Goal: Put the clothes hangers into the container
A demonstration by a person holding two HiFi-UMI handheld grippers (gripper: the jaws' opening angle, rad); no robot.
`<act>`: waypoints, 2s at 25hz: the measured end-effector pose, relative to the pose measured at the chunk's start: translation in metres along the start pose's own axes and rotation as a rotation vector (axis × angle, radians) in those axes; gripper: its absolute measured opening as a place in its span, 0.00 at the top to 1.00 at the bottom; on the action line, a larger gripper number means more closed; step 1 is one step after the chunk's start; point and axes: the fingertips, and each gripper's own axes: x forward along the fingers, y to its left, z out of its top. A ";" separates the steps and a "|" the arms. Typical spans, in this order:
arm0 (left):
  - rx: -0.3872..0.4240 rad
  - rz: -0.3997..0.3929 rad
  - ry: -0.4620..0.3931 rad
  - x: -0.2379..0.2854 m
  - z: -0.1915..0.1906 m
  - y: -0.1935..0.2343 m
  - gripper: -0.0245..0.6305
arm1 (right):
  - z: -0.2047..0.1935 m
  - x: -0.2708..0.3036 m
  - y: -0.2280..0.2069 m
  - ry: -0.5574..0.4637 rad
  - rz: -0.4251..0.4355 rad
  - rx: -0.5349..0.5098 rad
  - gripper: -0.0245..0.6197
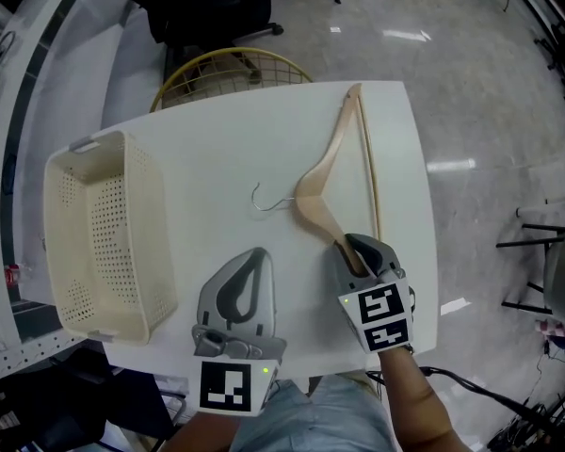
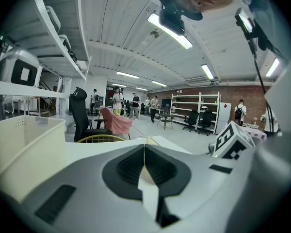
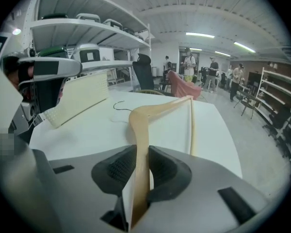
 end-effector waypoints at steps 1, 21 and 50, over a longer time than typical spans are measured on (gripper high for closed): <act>0.003 0.004 -0.003 -0.004 0.001 0.002 0.94 | 0.005 -0.004 0.002 -0.019 -0.005 0.004 0.83; 0.115 0.078 -0.244 -0.167 0.071 0.060 0.95 | 0.118 -0.125 0.162 -0.333 0.073 0.010 0.83; 0.132 0.198 -0.316 -0.294 0.067 0.103 0.95 | 0.135 -0.163 0.304 -0.391 0.219 -0.081 0.83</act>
